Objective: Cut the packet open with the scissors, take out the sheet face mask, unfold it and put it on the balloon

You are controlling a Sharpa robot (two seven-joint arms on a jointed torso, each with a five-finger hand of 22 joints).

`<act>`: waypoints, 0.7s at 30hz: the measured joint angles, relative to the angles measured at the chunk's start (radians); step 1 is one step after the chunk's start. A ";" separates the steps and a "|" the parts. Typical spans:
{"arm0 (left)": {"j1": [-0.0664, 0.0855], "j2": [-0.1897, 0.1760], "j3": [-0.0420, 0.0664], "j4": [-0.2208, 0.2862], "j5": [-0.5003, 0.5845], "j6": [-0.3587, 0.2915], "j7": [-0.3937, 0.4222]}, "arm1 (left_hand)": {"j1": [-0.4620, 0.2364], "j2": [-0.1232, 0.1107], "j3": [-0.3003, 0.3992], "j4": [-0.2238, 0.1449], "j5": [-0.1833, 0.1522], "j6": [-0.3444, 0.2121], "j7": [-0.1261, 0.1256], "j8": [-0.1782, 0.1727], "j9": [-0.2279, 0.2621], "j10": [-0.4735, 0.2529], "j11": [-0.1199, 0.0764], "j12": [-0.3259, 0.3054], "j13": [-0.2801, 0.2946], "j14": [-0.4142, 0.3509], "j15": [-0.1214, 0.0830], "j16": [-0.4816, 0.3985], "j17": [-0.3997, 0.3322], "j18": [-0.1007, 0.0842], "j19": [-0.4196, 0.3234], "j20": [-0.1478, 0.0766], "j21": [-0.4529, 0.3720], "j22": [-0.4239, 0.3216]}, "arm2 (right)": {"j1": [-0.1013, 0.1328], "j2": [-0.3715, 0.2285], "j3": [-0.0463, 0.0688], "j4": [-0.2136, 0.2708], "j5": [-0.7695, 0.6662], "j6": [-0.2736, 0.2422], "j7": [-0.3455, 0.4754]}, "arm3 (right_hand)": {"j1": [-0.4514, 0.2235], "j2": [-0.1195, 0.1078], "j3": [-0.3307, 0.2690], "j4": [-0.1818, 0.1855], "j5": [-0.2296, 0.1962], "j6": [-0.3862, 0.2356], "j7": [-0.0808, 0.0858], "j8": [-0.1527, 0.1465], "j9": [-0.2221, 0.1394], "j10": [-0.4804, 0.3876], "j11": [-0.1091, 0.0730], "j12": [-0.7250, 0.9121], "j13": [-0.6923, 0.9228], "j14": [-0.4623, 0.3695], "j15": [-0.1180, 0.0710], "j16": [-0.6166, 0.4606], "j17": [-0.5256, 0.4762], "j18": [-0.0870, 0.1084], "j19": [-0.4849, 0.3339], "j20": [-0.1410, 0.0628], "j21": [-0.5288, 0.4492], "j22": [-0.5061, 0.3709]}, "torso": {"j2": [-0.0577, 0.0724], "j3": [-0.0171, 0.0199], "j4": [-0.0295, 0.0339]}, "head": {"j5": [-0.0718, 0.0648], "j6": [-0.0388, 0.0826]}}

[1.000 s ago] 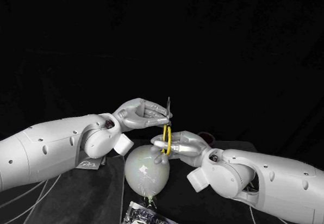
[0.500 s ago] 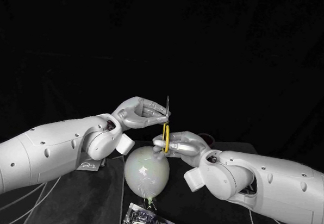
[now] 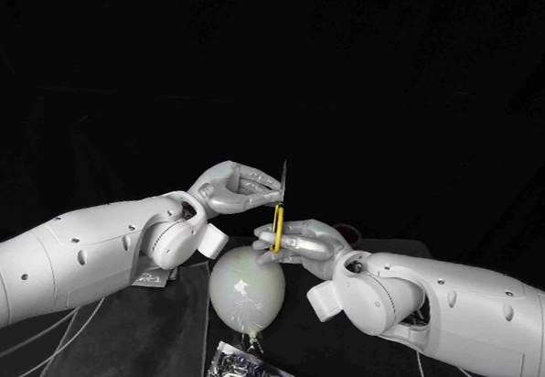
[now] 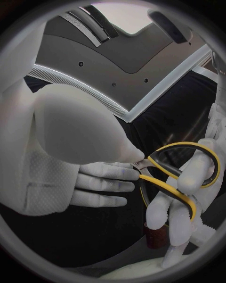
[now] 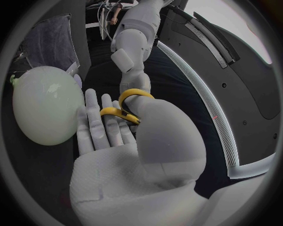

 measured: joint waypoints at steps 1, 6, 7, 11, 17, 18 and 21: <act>0.000 0.001 0.000 0.000 0.002 -0.003 0.000 | 0.000 0.000 0.000 0.000 0.000 0.000 0.000 0.000 0.000 0.000 0.000 0.000 0.000 0.000 0.000 0.000 0.000 0.000 0.000 0.000 0.000 0.000 | 0.000 0.002 0.000 -0.002 0.001 0.000 0.001 | -0.013 -0.012 -0.007 -0.007 0.000 -0.007 -0.004 0.000 -0.004 0.000 0.000 0.000 -0.007 0.009 0.001 -0.001 -0.006 0.000 0.026 -0.001 0.000 0.003 | 0.000 0.0001 0.0000 | 0.000 0.000; 0.000 0.005 0.000 -0.001 0.013 -0.019 -0.001 | -0.013 0.005 0.055 -0.028 0.000 0.015 -0.010 0.050 0.021 0.008 -0.005 0.000 0.000 0.000 0.000 0.000 0.001 -0.001 0.004 0.004 0.000 0.000 | 0.000 0.013 0.000 -0.009 0.004 -0.004 0.007 | -0.041 -0.035 -0.063 -0.006 0.002 -0.024 -0.011 0.000 -0.024 -0.004 -0.004 -0.005 -0.027 0.002 0.004 -0.052 -0.055 0.000 -0.001 0.003 -0.016 -0.055 | 0.000 0.0004 -0.0001 | 0.001 0.000; 0.000 0.006 0.001 -0.002 0.016 -0.023 -0.001 | -0.021 0.013 0.127 -0.100 0.002 0.021 -0.018 0.058 0.090 0.013 -0.009 0.000 0.000 0.000 0.000 0.000 0.001 -0.001 0.004 0.004 0.000 0.000 | -0.001 0.015 -0.001 -0.011 0.005 -0.004 0.007 | -0.046 -0.039 -0.071 -0.007 0.003 -0.023 -0.007 -0.001 -0.027 -0.007 0.000 -0.005 -0.028 -0.016 0.020 -0.069 -0.066 0.000 -0.021 0.006 -0.016 -0.069 | 0.000 0.0004 0.0000 | 0.002 0.001; 0.002 0.011 0.002 -0.003 0.031 -0.043 -0.001 | -0.029 0.013 0.158 -0.137 0.002 0.019 -0.020 0.058 0.090 0.013 -0.009 -0.001 0.000 0.004 -0.004 0.000 0.003 -0.001 0.007 0.000 0.004 0.000 | -0.002 0.028 -0.002 -0.011 0.009 -0.004 0.009 | -0.048 -0.042 -0.098 -0.007 0.003 0.004 0.009 0.007 -0.037 -0.012 0.006 -0.005 -0.027 -0.114 0.027 -0.131 -0.102 -0.001 -0.095 0.012 -0.023 -0.116 | 0.000 0.0004 -0.0001 | 0.002 0.001; 0.001 0.015 0.002 -0.003 0.050 -0.071 0.000 | -0.033 0.012 0.160 -0.139 0.002 0.019 -0.020 0.058 0.090 0.012 -0.009 -0.001 0.000 0.004 -0.004 0.000 0.004 -0.001 0.007 0.000 0.004 0.000 | -0.002 0.039 -0.001 -0.015 0.022 -0.012 0.018 | -0.020 -0.014 -0.092 -0.032 0.007 0.103 0.024 0.069 -0.036 0.126 -0.027 0.054 -0.008 0.045 0.004 -0.020 -0.065 -0.002 0.101 -0.016 0.032 -0.081 | 0.000 0.0002 -0.0001 | 0.001 0.002; 0.001 0.015 0.002 -0.003 0.052 -0.074 0.000 | -0.034 0.011 0.160 -0.139 0.002 0.019 -0.020 0.057 0.090 0.012 -0.009 -0.001 0.000 0.004 -0.004 0.000 0.004 -0.001 0.007 0.000 0.004 0.000 | -0.001 0.040 -0.001 -0.015 0.023 -0.015 0.019 | -0.015 -0.011 -0.094 -0.044 0.007 0.118 0.021 0.085 -0.029 0.150 -0.034 0.068 0.000 0.078 0.003 0.010 -0.049 -0.002 0.130 -0.027 0.044 -0.079 | 0.000 0.0002 0.0000 | 0.001 0.002; 0.001 0.015 0.002 -0.003 0.057 -0.084 0.001 | -0.037 0.008 0.171 -0.150 0.002 0.018 -0.020 0.058 0.090 0.012 -0.009 -0.001 0.000 0.004 -0.004 0.000 0.004 -0.001 0.007 0.000 0.004 0.000 | 0.000 0.045 -0.001 -0.016 0.026 -0.025 0.020 | 0.006 -0.016 -0.121 -0.078 0.007 0.154 -0.006 0.156 0.011 0.199 -0.060 0.123 0.037 0.142 -0.007 0.094 0.008 -0.009 0.223 -0.059 0.086 -0.069 | 0.000 0.0002 0.0000 | 0.000 0.003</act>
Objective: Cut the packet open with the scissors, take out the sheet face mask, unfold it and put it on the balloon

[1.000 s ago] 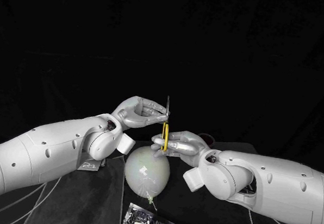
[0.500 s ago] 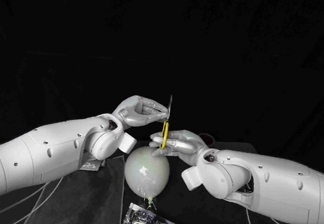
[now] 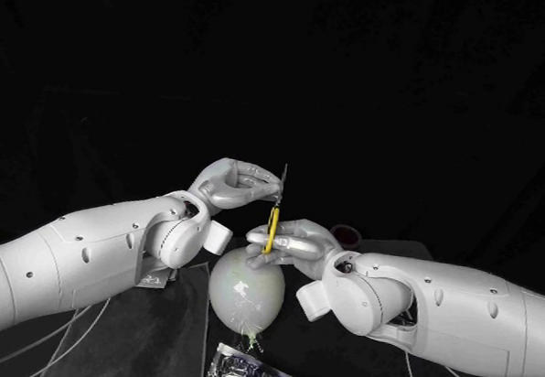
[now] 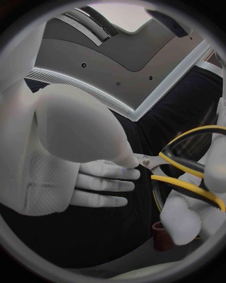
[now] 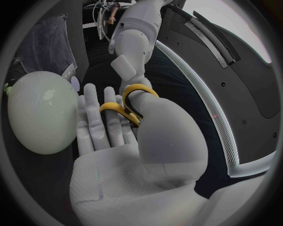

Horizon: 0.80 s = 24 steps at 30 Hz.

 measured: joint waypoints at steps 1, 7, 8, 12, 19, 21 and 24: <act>0.000 0.000 0.000 0.000 0.002 -0.004 0.000 | 0.000 0.000 0.000 0.000 0.000 0.000 0.000 0.002 0.000 0.000 0.000 0.000 0.000 0.000 0.000 0.000 0.000 0.000 0.000 0.000 0.004 0.000 | 0.001 0.002 0.000 0.000 0.000 -0.005 0.000 | 0.009 0.001 -0.011 -0.012 0.000 0.011 -0.011 0.029 0.019 0.011 -0.011 0.024 0.018 0.021 -0.012 0.028 0.022 0.000 0.034 -0.012 0.017 0.005 | 0.000 0.0000 0.0000 | 0.000 0.000; 0.000 0.002 0.000 0.000 0.010 -0.018 0.001 | 0.000 0.000 0.001 -0.001 0.000 -0.003 0.000 0.006 0.000 0.000 0.000 0.000 0.000 0.000 0.000 0.000 0.001 0.000 0.000 0.000 0.004 0.000 | 0.011 0.011 0.001 -0.003 -0.003 -0.031 -0.001 | 0.040 0.040 -0.086 -0.063 0.011 -0.006 -0.075 0.280 0.228 -0.006 -0.040 0.122 0.361 0.168 -0.153 0.294 0.240 0.025 0.236 -0.106 0.183 0.096 | 0.000 0.0000 0.0000 | 0.000 0.001; 0.000 0.002 0.000 0.000 0.011 -0.020 0.001 | -0.002 -0.002 0.001 -0.001 0.000 -0.003 0.000 0.006 0.000 0.000 0.000 0.000 0.000 0.000 0.000 0.000 0.001 0.000 0.000 0.000 0.004 0.000 | 0.015 0.013 0.001 -0.005 -0.003 -0.039 -0.003 | 0.030 0.051 -0.093 -0.062 0.011 -0.029 -0.078 0.328 0.270 -0.016 -0.051 0.128 0.465 0.159 -0.163 0.349 0.288 0.026 0.243 -0.112 0.205 0.113 | 0.000 0.0000 0.0000 | 0.000 0.001; 0.000 0.002 0.000 0.001 0.014 -0.023 0.001 | -0.004 -0.004 0.001 -0.001 0.000 -0.003 0.000 0.006 0.000 0.000 0.000 0.000 0.000 0.000 0.000 0.000 0.001 -0.007 0.000 0.000 0.004 0.000 | 0.030 0.020 0.003 -0.011 -0.005 -0.074 -0.010 | -0.013 0.081 -0.083 -0.035 0.005 -0.075 -0.110 0.491 0.349 -0.019 -0.052 0.170 0.940 0.245 -0.193 0.713 0.598 0.028 0.276 -0.146 0.296 0.178 | 0.000 0.0000 0.0000 | 0.000 0.001; 0.001 0.001 0.000 -0.002 0.020 -0.036 -0.001 | -0.004 -0.004 0.001 -0.001 -0.001 -0.004 0.000 0.006 0.000 0.000 0.000 0.000 0.000 0.000 0.000 0.000 0.002 -0.007 0.000 0.000 0.004 0.000 | 0.043 0.032 0.003 -0.019 -0.004 -0.130 -0.029 | -0.103 0.115 -0.107 0.054 0.017 -0.066 -0.160 0.586 0.393 -0.019 -0.052 0.311 1.076 0.316 -0.234 1.145 0.845 0.022 0.380 -0.196 0.437 0.279 | 0.000 -0.0002 -0.0003 | -0.004 0.000; 0.000 -0.001 0.000 -0.003 0.021 -0.039 -0.002 | -0.004 -0.004 0.001 -0.001 -0.001 -0.005 0.002 0.006 0.000 0.000 0.001 0.000 0.000 0.000 0.000 -0.004 0.002 -0.007 0.000 0.000 0.004 0.000 | 0.046 0.032 0.003 -0.021 -0.004 -0.136 -0.035 | -0.123 0.129 -0.130 0.078 0.009 -0.064 -0.162 0.594 0.432 -0.018 -0.053 0.321 1.097 0.316 -0.235 1.184 0.846 0.006 0.408 -0.202 0.507 0.348 | 0.000 -0.0002 -0.0001 | -0.004 0.000; -0.001 -0.006 -0.001 -0.003 0.026 -0.041 -0.002 | -0.018 -0.008 0.018 -0.018 -0.003 -0.005 0.002 0.006 0.000 0.000 0.001 0.000 0.000 0.000 0.000 -0.004 0.002 -0.007 0.000 0.000 0.004 0.000 | 0.048 0.024 0.004 -0.023 -0.004 -0.140 -0.044 | -0.157 0.158 -0.170 0.119 0.000 -0.060 -0.158 0.599 0.478 -0.018 -0.053 0.345 1.103 0.314 -0.240 1.212 0.846 0.000 0.434 -0.207 0.589 0.430 | 0.000 -0.0003 0.0000 | -0.005 0.000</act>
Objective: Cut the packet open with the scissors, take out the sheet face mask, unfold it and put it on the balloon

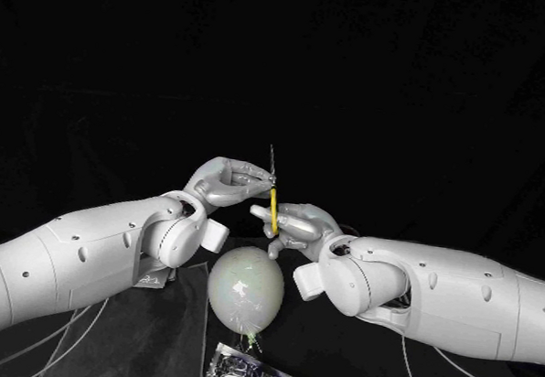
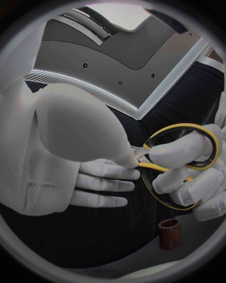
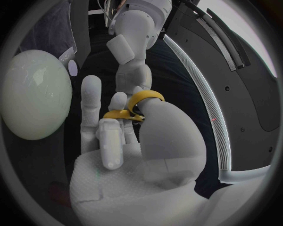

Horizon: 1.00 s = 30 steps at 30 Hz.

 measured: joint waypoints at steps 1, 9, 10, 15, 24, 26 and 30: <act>0.000 -0.003 0.000 -0.001 0.003 0.000 0.000 | -0.001 -0.001 0.000 0.000 -0.001 -0.002 0.002 0.000 0.000 0.000 0.000 -0.002 0.000 0.000 0.000 0.000 0.000 0.000 0.000 0.000 0.000 0.000 | 0.000 -0.005 0.000 0.000 0.000 -0.001 -0.003 | 0.000 0.000 -0.011 0.011 0.000 0.003 0.003 -0.001 -0.001 0.000 0.000 0.003 0.001 0.000 0.000 0.004 0.002 -0.001 0.002 -0.002 0.015 0.016 | 0.000 0.0000 -0.0001 | 0.000 0.000; 0.001 -0.044 0.001 -0.020 0.036 -0.002 -0.001 | -0.013 -0.003 0.013 -0.013 0.002 -0.005 0.005 0.000 0.001 -0.003 0.004 -0.004 0.000 0.000 0.000 -0.004 0.000 0.000 0.000 0.000 0.000 -0.001 | 0.004 -0.047 -0.001 0.011 0.004 0.001 -0.018 | -0.080 0.081 -0.013 0.027 -0.004 -0.065 0.026 -0.173 -0.096 0.005 -0.005 0.038 0.001 0.002 -0.001 -0.038 0.002 -0.006 -0.029 0.001 -0.016 -0.011 | 0.000 -0.0001 -0.0009 | -0.003 -0.003; 0.001 -0.051 0.001 -0.021 0.039 -0.003 -0.002 | -0.013 -0.003 0.013 -0.013 0.002 -0.008 0.008 0.000 0.014 -0.003 0.004 -0.004 0.000 0.000 0.000 -0.004 0.000 0.000 0.000 0.000 0.000 -0.001 | 0.005 -0.051 -0.001 0.012 0.005 0.002 -0.017 | -0.086 0.087 0.016 0.001 -0.008 -0.102 0.048 -0.224 -0.124 0.005 -0.005 0.038 0.010 0.001 0.017 -0.106 0.001 -0.007 -0.070 0.009 -0.080 -0.070 | 0.000 0.0001 -0.0008 | -0.004 -0.003; 0.001 -0.091 -0.001 -0.016 0.055 -0.003 -0.008 | -0.020 -0.001 0.021 -0.021 0.002 -0.010 0.009 0.001 0.030 -0.004 0.004 -0.004 0.001 0.000 0.000 -0.008 0.001 0.000 0.000 0.000 0.000 -0.002 | 0.008 -0.070 -0.001 0.017 0.014 0.002 -0.007 | -0.032 0.052 0.201 -0.009 -0.005 -0.190 0.122 -0.388 -0.204 -0.130 0.012 0.038 -0.478 -0.174 0.112 -0.696 -0.380 -0.008 -0.236 0.060 -0.255 -0.187 | 0.000 0.0007 -0.0008 | -0.005 -0.004; 0.001 -0.171 -0.002 0.034 0.071 -0.001 -0.017 | -0.030 -0.003 0.032 -0.032 0.002 -0.012 0.009 0.004 0.030 -0.004 0.004 -0.004 0.001 0.000 0.000 -0.008 0.001 -0.001 0.000 0.000 0.000 -0.003 | 0.012 -0.096 -0.001 0.020 0.017 0.001 0.005 | 0.036 0.073 0.198 -0.013 -0.004 -0.101 0.159 -0.473 -0.262 -0.144 0.078 -0.097 -0.717 -0.209 0.121 -0.908 -0.513 -0.023 -0.321 0.080 -0.256 -0.169 | 0.000 0.0001 -0.0005 | -0.010 -0.009; 0.000 -0.190 -0.003 0.050 0.073 0.000 -0.018 | -0.033 -0.007 0.037 -0.037 0.002 -0.014 0.011 0.004 0.030 -0.004 0.004 -0.004 0.002 0.000 0.000 -0.008 0.001 -0.001 0.000 0.000 0.000 -0.003 | 0.012 -0.101 -0.001 0.020 0.016 0.001 0.003 | 0.026 0.083 0.220 -0.024 0.007 -0.101 0.138 -0.436 -0.223 -0.133 0.089 0.112 -0.470 -0.046 0.084 -0.599 -0.288 -0.005 -0.224 0.069 -0.188 -0.136 | 0.000 -0.0005 0.0000 | -0.011 -0.010; -0.001 -0.221 -0.003 0.079 0.076 0.003 -0.022 | -0.034 -0.008 0.040 -0.040 0.001 -0.016 0.012 0.004 0.037 -0.004 0.004 -0.004 0.002 0.000 0.000 -0.012 0.002 -0.001 0.000 0.000 0.000 -0.003 | 0.013 -0.110 -0.001 0.021 0.011 -0.002 -0.007 | 0.011 0.085 0.223 -0.026 0.000 -0.117 0.113 -0.374 -0.162 -0.134 0.089 0.152 -0.094 -0.003 0.064 -0.228 -0.031 0.001 -0.148 0.053 -0.125 -0.101 | 0.000 -0.0012 0.0006 | -0.012 -0.016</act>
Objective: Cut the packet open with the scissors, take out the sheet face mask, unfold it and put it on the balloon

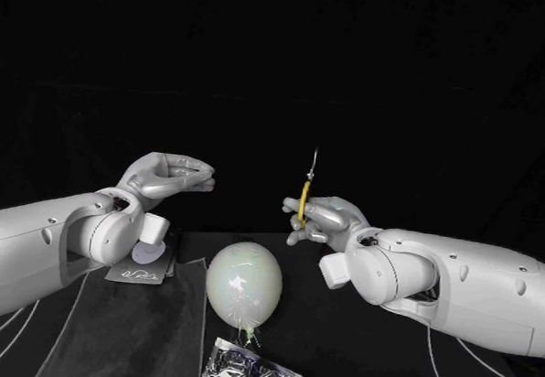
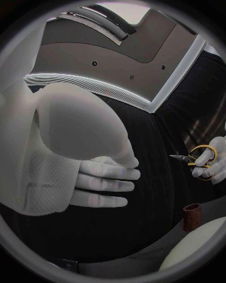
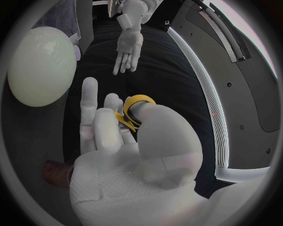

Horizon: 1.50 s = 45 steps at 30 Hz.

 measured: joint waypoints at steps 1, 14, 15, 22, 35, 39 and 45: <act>0.000 -0.009 0.000 0.011 0.000 0.002 -0.001 | 0.000 0.000 0.000 0.000 0.000 0.000 0.000 0.000 0.000 0.000 0.000 0.000 0.000 0.000 0.000 0.000 0.000 0.000 0.000 0.000 0.000 0.000 | 0.000 -0.003 0.000 0.000 -0.002 -0.001 -0.004 | -0.032 -0.018 0.010 -0.004 -0.004 0.008 0.003 0.023 0.012 0.000 0.000 0.007 0.000 0.003 -0.003 0.035 0.015 0.000 0.010 -0.002 0.007 0.003 | 0.000 0.0000 0.0007 | 0.000 -0.003; -0.011 -0.140 -0.005 0.153 -0.017 0.032 -0.018 | -0.086 -0.009 -0.017 -0.038 0.003 -0.103 0.031 -0.058 0.049 -0.125 0.039 -0.047 -0.014 0.064 0.005 0.035 0.026 0.014 0.114 -0.044 0.116 0.057 | -0.011 -0.050 -0.005 0.007 -0.069 0.030 -0.033 | -0.091 -0.109 0.000 -0.033 -0.006 0.119 -0.097 0.141 0.129 0.097 -0.079 0.021 0.000 0.005 -0.073 0.138 0.034 0.000 0.071 -0.040 0.077 0.071 | -0.001 0.0006 -0.0004 | 0.037 -0.070; -0.012 -0.148 -0.005 0.161 -0.020 0.035 -0.019 | -0.114 -0.023 -0.027 -0.028 0.003 -0.117 0.033 -0.069 0.042 -0.145 0.042 -0.047 -0.014 0.078 0.005 0.047 0.033 0.014 0.126 -0.047 0.125 0.062 | -0.015 -0.055 -0.006 0.010 -0.078 0.039 -0.033 | -0.075 -0.116 0.014 -0.037 -0.006 0.121 -0.095 0.074 0.065 0.097 -0.079 0.021 0.000 0.004 -0.066 0.144 0.034 0.000 0.071 -0.040 0.078 0.077 | -0.001 0.0007 -0.0008 | 0.045 -0.081; -0.026 -0.204 -0.009 0.228 -0.066 0.058 -0.033 | -0.194 -0.081 -0.067 0.012 0.003 -0.144 0.037 -0.098 0.026 -0.161 0.045 -0.042 -0.008 0.115 -0.008 0.109 0.078 0.014 0.164 -0.063 0.155 0.075 | -0.039 -0.092 -0.009 0.032 -0.162 0.098 -0.023 | -0.032 -0.146 0.073 -0.115 -0.006 0.098 -0.026 -0.126 -0.119 0.096 -0.078 0.017 0.000 0.005 -0.016 0.160 0.031 -0.007 0.080 -0.031 0.124 0.126 | -0.001 0.0012 -0.0012 | 0.096 -0.147; -0.068 -0.253 -0.041 0.310 -0.266 0.094 -0.109 | -0.265 -0.126 -0.160 0.069 0.003 -0.165 0.048 -0.121 0.019 -0.146 0.045 -0.022 0.003 0.111 -0.012 0.193 0.150 0.013 0.208 -0.086 0.189 0.089 | -0.102 -0.144 -0.014 0.047 -0.328 0.131 -0.005 | -0.024 -0.149 0.091 -0.147 -0.006 0.151 -0.018 -0.179 -0.187 0.099 -0.072 0.011 0.000 0.005 -0.015 0.164 0.031 -0.008 0.072 -0.024 0.139 0.147 | -0.001 0.0007 -0.0009 | 0.153 -0.221; -0.086 -0.258 -0.049 0.331 -0.350 0.103 -0.155 | -0.281 -0.123 -0.203 0.097 0.003 -0.182 0.061 -0.123 0.018 -0.163 0.059 -0.019 0.006 0.065 0.001 0.193 0.158 0.013 0.201 -0.079 0.184 0.085 | -0.118 -0.154 -0.015 0.049 -0.363 0.131 -0.003 | -0.024 -0.149 0.091 -0.147 -0.006 0.151 -0.018 -0.184 -0.190 0.099 -0.072 0.011 0.000 0.005 -0.015 0.164 0.031 -0.009 0.072 -0.024 0.139 0.147 | -0.001 0.0007 -0.0008 | 0.155 -0.232; -0.115 -0.256 -0.057 0.347 -0.456 0.119 -0.232 | -0.260 -0.102 -0.319 0.145 0.003 -0.200 0.071 -0.132 0.019 -0.202 0.074 -0.014 0.008 -0.034 0.024 0.152 0.152 0.012 0.152 -0.057 0.141 0.058 | -0.131 -0.161 -0.016 0.055 -0.398 0.131 -0.002 | -0.024 -0.149 0.088 -0.150 -0.006 0.151 -0.018 -0.184 -0.192 0.099 -0.072 0.009 0.000 0.005 -0.015 0.163 0.031 -0.009 0.072 -0.024 0.139 0.147 | -0.001 0.0010 -0.0012 | 0.152 -0.237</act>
